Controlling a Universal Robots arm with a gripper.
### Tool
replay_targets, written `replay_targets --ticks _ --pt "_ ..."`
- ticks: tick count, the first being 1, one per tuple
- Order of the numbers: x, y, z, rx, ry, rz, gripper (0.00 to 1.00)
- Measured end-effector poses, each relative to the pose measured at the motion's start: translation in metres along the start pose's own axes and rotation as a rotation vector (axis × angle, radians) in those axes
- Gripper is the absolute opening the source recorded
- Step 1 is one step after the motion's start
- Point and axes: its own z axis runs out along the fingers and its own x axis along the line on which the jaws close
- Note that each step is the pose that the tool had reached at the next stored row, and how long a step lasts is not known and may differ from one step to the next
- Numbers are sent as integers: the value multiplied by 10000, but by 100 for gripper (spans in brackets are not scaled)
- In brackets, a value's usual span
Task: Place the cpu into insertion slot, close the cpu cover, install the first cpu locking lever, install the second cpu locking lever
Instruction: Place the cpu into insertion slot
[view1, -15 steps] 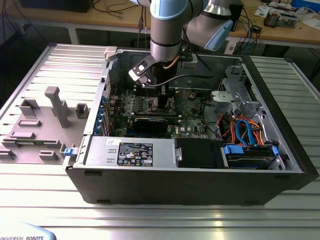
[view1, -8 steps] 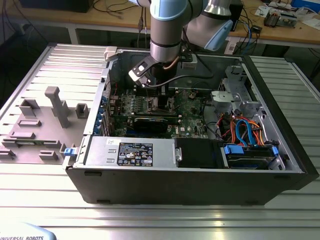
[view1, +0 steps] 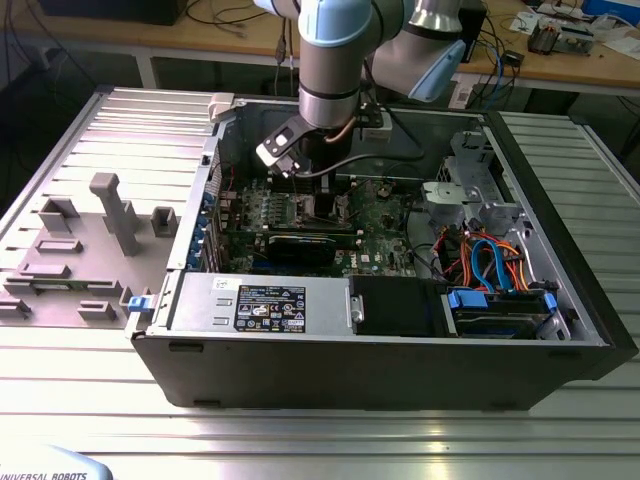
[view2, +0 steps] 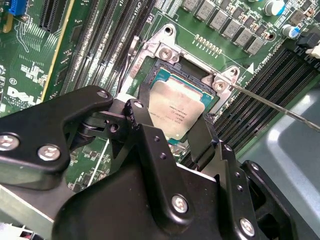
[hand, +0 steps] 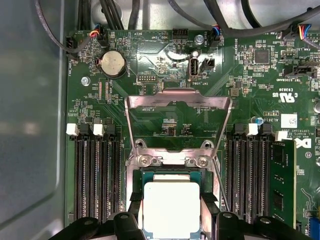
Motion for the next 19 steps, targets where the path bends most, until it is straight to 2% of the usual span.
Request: replay_targets --ticks 5,19 --pt "-2 -8 40 5 -8 -1 54" --pt "-1 -8 46 1 0 -1 54"
